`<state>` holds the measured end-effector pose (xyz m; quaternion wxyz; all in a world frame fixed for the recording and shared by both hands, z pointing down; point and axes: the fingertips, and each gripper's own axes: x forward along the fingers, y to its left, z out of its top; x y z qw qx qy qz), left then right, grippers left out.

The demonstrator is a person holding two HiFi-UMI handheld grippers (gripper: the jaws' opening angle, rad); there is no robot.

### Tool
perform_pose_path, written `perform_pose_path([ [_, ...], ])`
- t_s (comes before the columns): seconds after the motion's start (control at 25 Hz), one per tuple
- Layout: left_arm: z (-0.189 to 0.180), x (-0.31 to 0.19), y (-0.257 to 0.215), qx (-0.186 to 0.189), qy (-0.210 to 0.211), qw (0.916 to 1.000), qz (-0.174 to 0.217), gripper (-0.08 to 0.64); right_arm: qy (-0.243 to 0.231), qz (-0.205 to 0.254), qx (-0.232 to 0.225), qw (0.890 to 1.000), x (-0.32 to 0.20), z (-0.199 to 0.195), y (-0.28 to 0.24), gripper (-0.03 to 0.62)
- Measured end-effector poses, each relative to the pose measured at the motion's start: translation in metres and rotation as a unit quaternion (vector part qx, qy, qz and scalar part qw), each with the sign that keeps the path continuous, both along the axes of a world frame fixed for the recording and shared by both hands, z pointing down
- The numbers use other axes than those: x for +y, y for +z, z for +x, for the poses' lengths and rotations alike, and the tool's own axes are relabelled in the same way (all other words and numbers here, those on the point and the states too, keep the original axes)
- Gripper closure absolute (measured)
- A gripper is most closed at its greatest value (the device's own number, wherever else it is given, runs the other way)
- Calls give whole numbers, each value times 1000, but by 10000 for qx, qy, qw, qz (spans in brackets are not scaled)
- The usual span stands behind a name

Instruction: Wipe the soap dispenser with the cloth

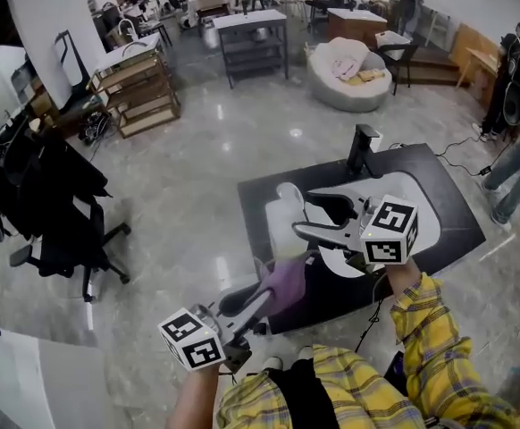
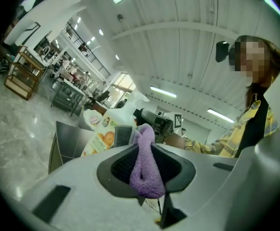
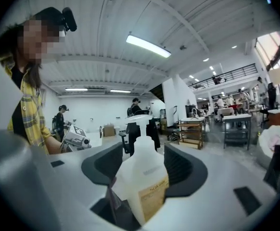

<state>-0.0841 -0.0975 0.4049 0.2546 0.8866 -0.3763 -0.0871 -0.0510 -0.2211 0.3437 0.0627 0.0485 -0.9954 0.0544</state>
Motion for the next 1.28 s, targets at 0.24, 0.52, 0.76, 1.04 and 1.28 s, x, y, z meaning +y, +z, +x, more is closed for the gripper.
perform_pose_path([
  [0.24,-22,-1,0,9,-513,9987,-61,494,-966,360,20,9947,-3,-30,-7,348],
  [0.52,-27,-2,-6,88,-730,9973,52,494,-1614,613,133,9849,-8,-47,-8,348],
  [0.76,-29,-4,-4,48,-831,9965,53,494,-2444,723,349,9663,4,-54,-4,348],
  [1.04,-30,-14,-5,26,-902,9959,64,494,-2953,709,447,9517,9,-57,3,433],
  [1.28,-29,-20,-1,66,-919,9957,38,494,-2710,668,351,9596,8,-56,3,437],
])
